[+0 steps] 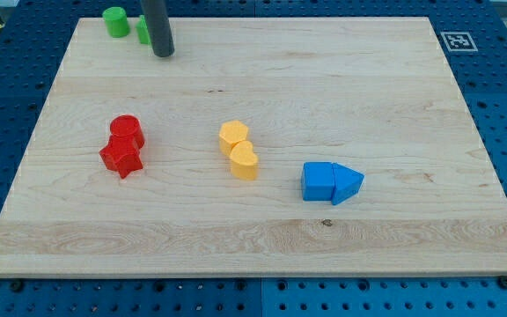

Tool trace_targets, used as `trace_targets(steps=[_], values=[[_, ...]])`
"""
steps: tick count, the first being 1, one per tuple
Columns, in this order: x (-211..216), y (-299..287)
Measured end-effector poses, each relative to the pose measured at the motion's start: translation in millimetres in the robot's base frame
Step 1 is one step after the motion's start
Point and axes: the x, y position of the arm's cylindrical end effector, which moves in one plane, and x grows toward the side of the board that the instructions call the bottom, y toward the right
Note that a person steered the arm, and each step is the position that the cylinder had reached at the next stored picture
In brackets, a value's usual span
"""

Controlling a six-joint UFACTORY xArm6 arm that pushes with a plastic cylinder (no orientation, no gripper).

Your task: Push the green star to the right side of the green circle

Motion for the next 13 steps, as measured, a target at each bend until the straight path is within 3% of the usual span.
trace_targets(steps=[5,13], values=[[-2,22],[-55,-13]])
